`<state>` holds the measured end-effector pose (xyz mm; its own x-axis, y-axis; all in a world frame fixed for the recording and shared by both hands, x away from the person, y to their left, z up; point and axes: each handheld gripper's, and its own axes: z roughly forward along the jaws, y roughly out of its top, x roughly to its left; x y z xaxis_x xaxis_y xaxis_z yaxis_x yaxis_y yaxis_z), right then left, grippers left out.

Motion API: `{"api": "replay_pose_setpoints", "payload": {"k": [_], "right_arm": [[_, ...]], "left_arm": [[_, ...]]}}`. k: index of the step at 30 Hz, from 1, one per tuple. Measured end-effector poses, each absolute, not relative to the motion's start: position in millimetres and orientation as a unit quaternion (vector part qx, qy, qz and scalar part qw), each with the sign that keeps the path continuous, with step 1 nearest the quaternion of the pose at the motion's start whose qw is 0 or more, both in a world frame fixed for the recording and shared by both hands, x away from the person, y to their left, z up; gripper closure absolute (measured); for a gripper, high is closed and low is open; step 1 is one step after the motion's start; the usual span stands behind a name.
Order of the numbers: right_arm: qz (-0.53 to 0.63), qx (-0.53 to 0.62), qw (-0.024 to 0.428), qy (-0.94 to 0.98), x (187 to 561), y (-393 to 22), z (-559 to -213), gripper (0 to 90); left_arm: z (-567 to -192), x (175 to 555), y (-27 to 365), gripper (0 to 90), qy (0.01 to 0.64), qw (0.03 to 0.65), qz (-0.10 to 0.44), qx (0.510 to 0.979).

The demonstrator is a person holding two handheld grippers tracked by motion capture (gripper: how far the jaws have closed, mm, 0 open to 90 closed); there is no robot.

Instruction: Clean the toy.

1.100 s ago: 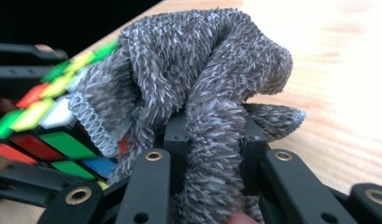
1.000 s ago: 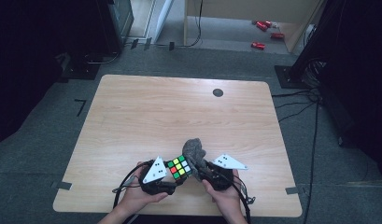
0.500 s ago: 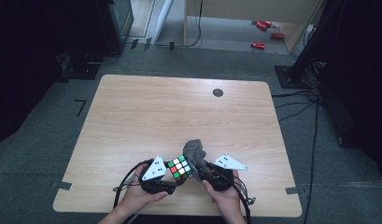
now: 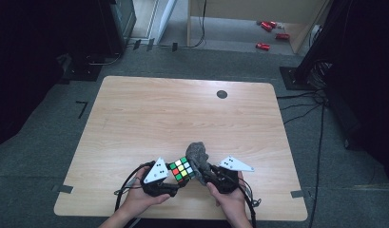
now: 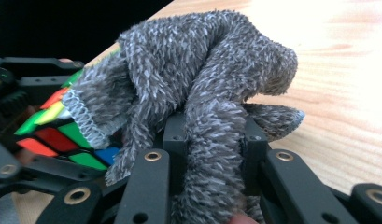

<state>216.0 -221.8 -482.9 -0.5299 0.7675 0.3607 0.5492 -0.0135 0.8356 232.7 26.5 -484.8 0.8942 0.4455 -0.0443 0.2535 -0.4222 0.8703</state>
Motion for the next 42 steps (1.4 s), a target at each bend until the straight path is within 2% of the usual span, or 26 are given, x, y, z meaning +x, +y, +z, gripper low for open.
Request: {"api": "replay_pose_setpoints", "payload": {"k": [6,12,18,23,26,33,38,42], "right_arm": [[0.551,0.462,0.119,0.685,212,-223,-469,71.7],[0.526,0.483,0.113,0.691,215,-221,-482,71.8],[0.537,0.479,0.123,0.684,213,-223,-470,71.5],[0.535,0.486,0.118,0.681,215,-224,-474,71.5],[0.525,0.491,0.115,0.686,215,-222,-479,71.5],[0.546,0.471,0.132,0.68,211,-222,-464,71.4],[0.543,0.47,0.134,0.683,212,-222,-467,71.1],[0.552,0.45,0.156,0.684,208,-222,-457,70.6]], "left_arm": [[-487,228,20,35.2,0.197,0.487,0.096,0.845],[-482,228,23,35.2,0.198,0.498,0.097,0.838],[-488,228,15,35.2,0.199,0.485,0.088,0.847],[-484,224,14,35.2,0.189,0.49,0.096,0.846],[-483,231,21,35.2,0.214,0.496,0.094,0.836],[-486,230,17,35.2,0.214,0.483,0.095,0.844],[-485,230,18,35.2,0.216,0.482,0.099,0.843],[-488,232,16,35.2,0.221,0.459,0.102,0.854]]}}
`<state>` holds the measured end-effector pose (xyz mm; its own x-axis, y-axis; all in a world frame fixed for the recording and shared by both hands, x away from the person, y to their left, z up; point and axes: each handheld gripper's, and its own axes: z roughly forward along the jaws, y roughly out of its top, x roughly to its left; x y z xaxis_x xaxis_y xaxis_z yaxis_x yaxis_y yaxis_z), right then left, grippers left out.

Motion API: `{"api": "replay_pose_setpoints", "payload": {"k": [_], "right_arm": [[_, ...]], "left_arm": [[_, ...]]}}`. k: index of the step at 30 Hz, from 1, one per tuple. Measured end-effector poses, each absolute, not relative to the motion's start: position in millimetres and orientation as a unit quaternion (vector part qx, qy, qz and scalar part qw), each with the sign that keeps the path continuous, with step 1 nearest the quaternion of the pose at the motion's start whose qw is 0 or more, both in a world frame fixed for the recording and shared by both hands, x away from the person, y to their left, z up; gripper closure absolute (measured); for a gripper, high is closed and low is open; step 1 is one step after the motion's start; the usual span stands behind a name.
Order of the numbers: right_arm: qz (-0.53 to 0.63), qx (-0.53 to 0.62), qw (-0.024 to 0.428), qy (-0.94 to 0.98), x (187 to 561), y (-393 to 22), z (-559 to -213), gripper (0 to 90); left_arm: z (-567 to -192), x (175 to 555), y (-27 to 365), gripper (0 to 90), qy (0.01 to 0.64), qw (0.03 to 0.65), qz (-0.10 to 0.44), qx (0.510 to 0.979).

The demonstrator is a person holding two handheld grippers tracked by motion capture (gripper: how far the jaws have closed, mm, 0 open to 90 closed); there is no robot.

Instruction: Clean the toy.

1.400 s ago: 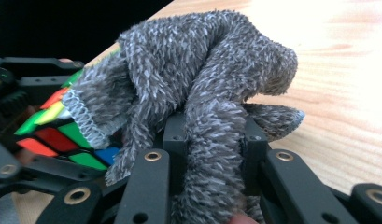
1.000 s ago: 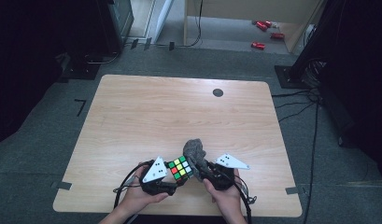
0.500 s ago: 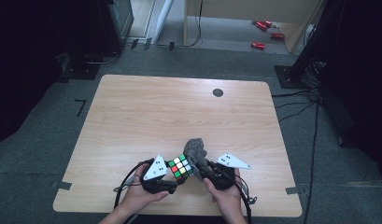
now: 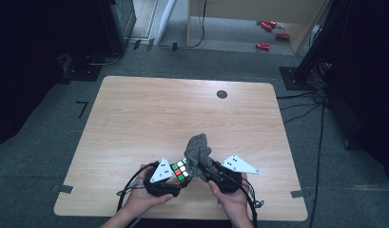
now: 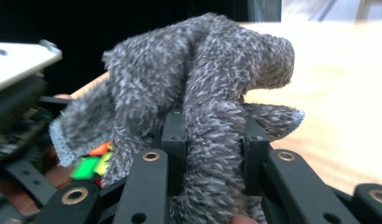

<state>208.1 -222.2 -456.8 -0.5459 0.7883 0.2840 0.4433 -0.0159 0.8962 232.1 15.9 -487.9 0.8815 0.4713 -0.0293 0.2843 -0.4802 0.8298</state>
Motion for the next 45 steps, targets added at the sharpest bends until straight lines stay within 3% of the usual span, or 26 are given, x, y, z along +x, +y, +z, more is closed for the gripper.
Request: {"api": "replay_pose_setpoints", "payload": {"k": [8,16,24,32,39,43,45], "right_arm": [[0.493,0.388,0.238,0.741,196,-190,-455,70.0],[0.483,0.36,0.245,0.76,190,-174,-456,70.0],[0.491,0.401,0.233,0.737,201,-195,-456,70.1],[0.485,0.355,0.247,0.76,188,-174,-455,70.2],[0.487,0.396,0.252,0.737,200,-196,-455,71.1],[0.466,0.352,0.291,0.757,186,-173,-456,70.9],[0.472,0.336,0.283,0.764,183,-166,-457,70.9]], "left_arm": [[-489,228,0,35.2,0.22,0.394,0.119,0.885],[-487,228,-1,35.2,0.222,0.381,0.128,0.888],[-483,231,5,35.3,0.233,0.395,0.135,0.878],[-485,225,-3,35.2,0.221,0.391,0.14,0.882],[-482,233,7,35.2,0.239,0.403,0.137,0.873],[-487,230,2,35.2,0.233,0.394,0.138,0.878],[-487,228,0,35.2,0.227,0.391,0.14,0.881]]}}
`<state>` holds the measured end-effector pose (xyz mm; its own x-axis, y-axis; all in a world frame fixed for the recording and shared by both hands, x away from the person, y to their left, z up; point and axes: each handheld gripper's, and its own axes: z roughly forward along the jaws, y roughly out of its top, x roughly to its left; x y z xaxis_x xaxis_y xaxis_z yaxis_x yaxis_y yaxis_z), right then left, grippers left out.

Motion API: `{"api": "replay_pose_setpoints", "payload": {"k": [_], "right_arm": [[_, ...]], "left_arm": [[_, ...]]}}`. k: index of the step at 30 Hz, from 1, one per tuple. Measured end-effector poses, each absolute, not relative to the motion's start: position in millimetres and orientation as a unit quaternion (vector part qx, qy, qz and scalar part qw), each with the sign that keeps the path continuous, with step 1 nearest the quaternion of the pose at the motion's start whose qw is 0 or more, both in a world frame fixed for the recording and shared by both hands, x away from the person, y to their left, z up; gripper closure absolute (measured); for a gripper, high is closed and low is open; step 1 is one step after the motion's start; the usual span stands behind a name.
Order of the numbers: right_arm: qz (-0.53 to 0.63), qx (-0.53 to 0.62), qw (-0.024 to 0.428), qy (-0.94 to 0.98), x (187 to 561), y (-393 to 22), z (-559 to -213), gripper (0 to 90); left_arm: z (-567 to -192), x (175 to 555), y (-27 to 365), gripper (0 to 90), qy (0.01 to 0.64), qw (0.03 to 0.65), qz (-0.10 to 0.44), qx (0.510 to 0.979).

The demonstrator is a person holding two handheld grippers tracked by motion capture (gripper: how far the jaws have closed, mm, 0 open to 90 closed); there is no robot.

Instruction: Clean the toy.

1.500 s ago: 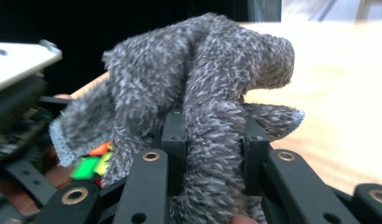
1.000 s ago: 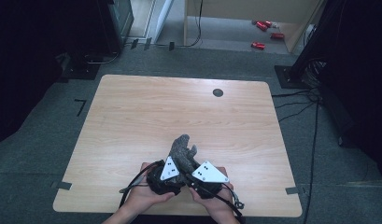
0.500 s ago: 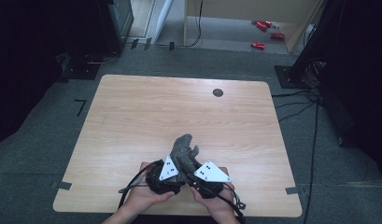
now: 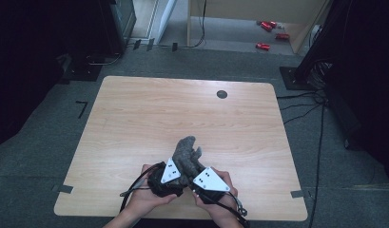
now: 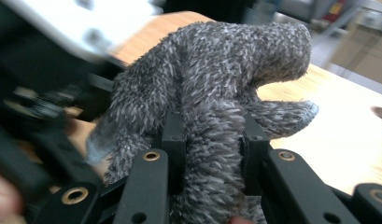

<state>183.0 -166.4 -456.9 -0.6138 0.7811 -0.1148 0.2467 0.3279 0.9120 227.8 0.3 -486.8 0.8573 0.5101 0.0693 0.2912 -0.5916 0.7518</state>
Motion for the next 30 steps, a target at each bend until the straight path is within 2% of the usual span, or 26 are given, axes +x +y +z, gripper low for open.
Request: {"api": "replay_pose_setpoints", "payload": {"k": [9,13,16,21,25,30], "right_arm": [[0.494,0.389,0.257,0.734,199,-195,-457,71.2],[0.482,0.364,0.28,0.746,188,-179,-456,70.0],[0.485,0.359,0.265,0.752,187,-172,-457,70.0],[0.48,0.381,0.272,0.742,197,-186,-457,70.4],[0.496,0.395,0.241,0.735,198,-192,-456,70.2],[0.484,0.37,0.254,0.751,189,-173,-456,69.4]], "left_arm": [[-481,232,8,35.3,0.239,0.409,0.143,0.869],[-485,229,4,35.2,0.234,0.398,0.139,0.876],[-487,224,-2,35.2,0.217,0.389,0.143,0.884],[-483,227,3,35.2,0.224,0.4,0.148,0.876],[-482,232,9,35.2,0.236,0.403,0.145,0.872],[-488,227,0,35.3,0.227,0.391,0.142,0.881]]}}
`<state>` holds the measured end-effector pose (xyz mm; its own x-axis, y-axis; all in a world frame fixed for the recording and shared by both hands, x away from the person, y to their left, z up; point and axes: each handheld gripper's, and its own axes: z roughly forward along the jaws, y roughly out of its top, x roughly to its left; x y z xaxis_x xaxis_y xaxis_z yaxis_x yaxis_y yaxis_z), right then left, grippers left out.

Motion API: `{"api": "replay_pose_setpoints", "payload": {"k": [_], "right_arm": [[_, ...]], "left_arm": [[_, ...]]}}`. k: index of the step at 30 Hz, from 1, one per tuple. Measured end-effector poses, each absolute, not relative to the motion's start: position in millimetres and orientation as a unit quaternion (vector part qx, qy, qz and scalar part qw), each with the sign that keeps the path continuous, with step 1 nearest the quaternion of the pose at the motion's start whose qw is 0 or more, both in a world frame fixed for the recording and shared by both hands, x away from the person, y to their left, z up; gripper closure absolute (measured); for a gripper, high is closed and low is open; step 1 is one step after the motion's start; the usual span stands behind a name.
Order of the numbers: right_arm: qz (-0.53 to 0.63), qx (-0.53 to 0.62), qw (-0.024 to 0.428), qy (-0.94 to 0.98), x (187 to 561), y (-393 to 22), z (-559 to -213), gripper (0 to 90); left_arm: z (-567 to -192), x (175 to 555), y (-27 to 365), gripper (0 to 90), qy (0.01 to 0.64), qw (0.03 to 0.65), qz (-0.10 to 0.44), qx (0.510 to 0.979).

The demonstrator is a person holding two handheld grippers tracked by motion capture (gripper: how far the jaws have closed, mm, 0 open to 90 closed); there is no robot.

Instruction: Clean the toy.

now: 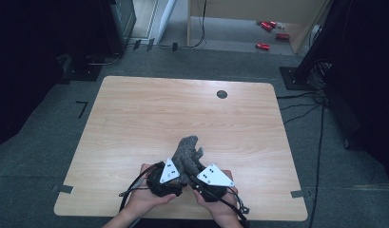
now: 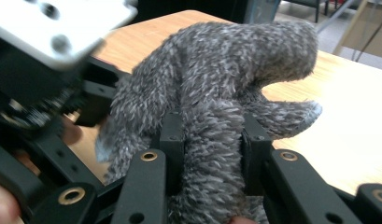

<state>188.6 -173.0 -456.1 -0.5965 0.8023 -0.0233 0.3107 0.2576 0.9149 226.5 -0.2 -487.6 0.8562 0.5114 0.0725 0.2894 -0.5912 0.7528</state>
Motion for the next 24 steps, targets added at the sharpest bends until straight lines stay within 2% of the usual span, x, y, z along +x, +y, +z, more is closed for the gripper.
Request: {"api": "replay_pose_setpoints", "payload": {"k": [6,11,14,18,19,24], "right_arm": [[0.483,0.386,0.265,0.74,198,-186,-455,70.0],[0.49,0.396,0.254,0.734,198,-192,-456,70.1],[0.48,0.362,0.283,0.748,186,-176,-455,69.4],[0.484,0.347,0.271,0.756,185,-170,-455,69.2],[0.495,0.358,0.257,0.749,192,-177,-456,69.3],[0.494,0.395,0.25,0.733,202,-195,-457,69.6]], "left_arm": [[-482,225,2,35.3,0.22,0.4,0.15,0.877],[-481,231,8,35.3,0.236,0.406,0.145,0.871],[-483,229,5,35.3,0.234,0.403,0.141,0.874],[-485,224,-1,35.3,0.223,0.398,0.139,0.879],[-485,224,0,35.3,0.222,0.402,0.135,0.878],[-481,229,6,35.3,0.234,0.414,0.133,0.869]]}}
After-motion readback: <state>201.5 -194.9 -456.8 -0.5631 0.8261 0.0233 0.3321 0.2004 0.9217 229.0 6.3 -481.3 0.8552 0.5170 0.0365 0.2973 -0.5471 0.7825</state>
